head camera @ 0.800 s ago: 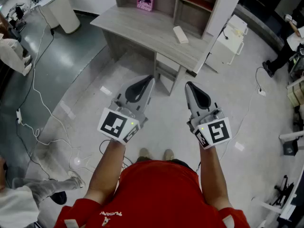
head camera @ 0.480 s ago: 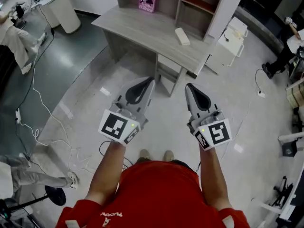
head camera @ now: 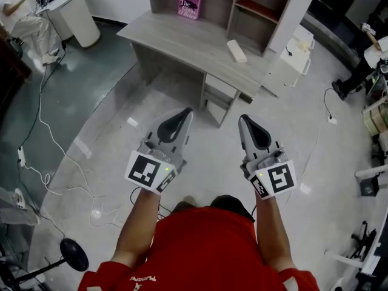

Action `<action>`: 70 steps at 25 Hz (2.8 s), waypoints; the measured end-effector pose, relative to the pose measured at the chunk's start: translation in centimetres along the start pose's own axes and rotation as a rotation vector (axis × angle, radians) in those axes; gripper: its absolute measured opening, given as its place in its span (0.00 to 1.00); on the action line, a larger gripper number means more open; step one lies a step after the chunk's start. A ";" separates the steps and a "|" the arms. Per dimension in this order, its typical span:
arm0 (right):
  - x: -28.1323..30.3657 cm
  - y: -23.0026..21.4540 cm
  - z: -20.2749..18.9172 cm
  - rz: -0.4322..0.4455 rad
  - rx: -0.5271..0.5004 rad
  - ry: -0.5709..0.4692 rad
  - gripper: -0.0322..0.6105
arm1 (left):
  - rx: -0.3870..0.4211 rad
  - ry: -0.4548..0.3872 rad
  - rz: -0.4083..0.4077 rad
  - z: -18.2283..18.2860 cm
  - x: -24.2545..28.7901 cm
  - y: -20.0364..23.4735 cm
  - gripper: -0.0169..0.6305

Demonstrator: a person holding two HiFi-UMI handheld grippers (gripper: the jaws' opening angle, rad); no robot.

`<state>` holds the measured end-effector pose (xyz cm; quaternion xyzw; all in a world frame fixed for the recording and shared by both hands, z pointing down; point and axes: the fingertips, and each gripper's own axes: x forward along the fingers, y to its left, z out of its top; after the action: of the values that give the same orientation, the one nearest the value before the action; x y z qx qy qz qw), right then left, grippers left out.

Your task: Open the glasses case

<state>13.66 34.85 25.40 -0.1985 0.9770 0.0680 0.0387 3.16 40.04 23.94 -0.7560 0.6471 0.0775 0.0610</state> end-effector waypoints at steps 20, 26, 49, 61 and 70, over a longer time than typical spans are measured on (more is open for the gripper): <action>12.4 -8.4 -4.1 -0.052 -0.087 0.023 0.06 | 0.030 0.053 -0.008 -4.3 10.3 11.8 0.04; 17.1 -16.3 -6.4 -0.084 -0.070 0.041 0.06 | 0.057 0.089 -0.027 -6.5 19.1 15.7 0.04; 26.8 -32.6 -13.3 -0.154 -0.048 0.146 0.06 | 0.068 0.238 -0.172 -16.0 40.1 20.5 0.04; 31.0 -36.8 -19.9 -0.316 -0.049 0.309 0.06 | 0.095 0.317 -0.376 -24.3 46.6 24.1 0.04; 32.6 -38.5 -24.4 -0.425 -0.030 0.433 0.06 | 0.088 0.454 -0.501 -30.7 49.7 25.4 0.05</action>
<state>-2.34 -16.41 41.65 -0.4088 0.8980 0.0289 -0.1600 -13.27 -17.93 44.54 -0.8862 0.4409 -0.1382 -0.0349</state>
